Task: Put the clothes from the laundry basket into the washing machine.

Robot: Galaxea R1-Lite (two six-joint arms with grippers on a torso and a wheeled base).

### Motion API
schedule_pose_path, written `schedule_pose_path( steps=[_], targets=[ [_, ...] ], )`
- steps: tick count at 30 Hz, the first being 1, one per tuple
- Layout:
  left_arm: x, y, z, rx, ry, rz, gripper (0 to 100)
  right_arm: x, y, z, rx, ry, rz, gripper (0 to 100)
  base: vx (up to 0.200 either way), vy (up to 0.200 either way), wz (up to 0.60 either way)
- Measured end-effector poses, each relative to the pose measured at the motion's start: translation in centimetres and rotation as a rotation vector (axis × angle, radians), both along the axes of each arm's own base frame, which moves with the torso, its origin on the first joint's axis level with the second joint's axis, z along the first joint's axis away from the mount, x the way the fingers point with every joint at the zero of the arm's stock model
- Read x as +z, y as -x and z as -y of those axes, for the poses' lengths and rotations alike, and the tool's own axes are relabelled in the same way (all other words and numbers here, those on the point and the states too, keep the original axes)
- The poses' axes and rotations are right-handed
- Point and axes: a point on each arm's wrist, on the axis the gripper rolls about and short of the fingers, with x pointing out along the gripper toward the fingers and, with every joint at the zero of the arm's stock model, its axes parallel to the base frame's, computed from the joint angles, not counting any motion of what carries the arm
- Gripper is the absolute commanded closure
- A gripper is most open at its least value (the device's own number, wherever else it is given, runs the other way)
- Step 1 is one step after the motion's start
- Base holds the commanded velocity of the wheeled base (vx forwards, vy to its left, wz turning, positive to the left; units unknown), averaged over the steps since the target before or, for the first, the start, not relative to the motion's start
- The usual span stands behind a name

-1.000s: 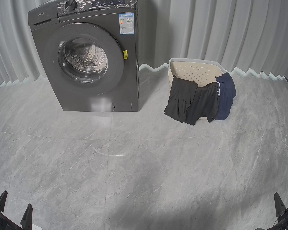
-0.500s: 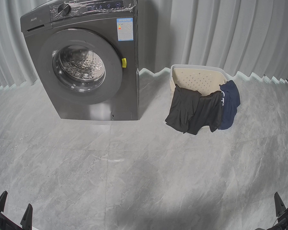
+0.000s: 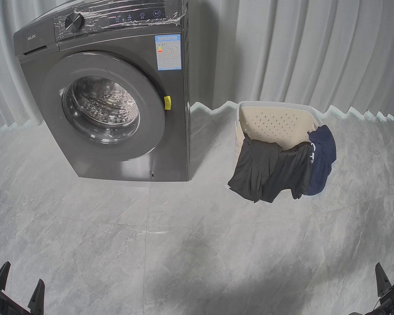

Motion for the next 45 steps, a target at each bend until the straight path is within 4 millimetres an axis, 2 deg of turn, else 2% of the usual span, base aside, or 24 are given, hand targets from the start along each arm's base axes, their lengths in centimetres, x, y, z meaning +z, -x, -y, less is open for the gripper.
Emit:
schedule_pose_path(
  steps=[7, 16, 45],
  targets=[
    [0.00, 0.00, 0.00, 0.001, 0.000, 0.000, 0, 0.00, 0.00, 0.00, 0.001, 0.000, 0.000, 0, 0.200, 0.000, 0.00],
    [0.00, 0.00, -0.01, 0.008, 0.000, 0.000, 0, 0.00, 0.00, 0.00, 0.002, 0.003, 0.000, 0, 0.000, 0.000, 0.00],
    [0.00, 0.00, -0.01, 0.007, 0.008, 0.000, 0, 0.00, 0.00, 0.00, 0.003, 0.003, 0.000, 0, 0.000, -0.200, 0.00]
  ],
)
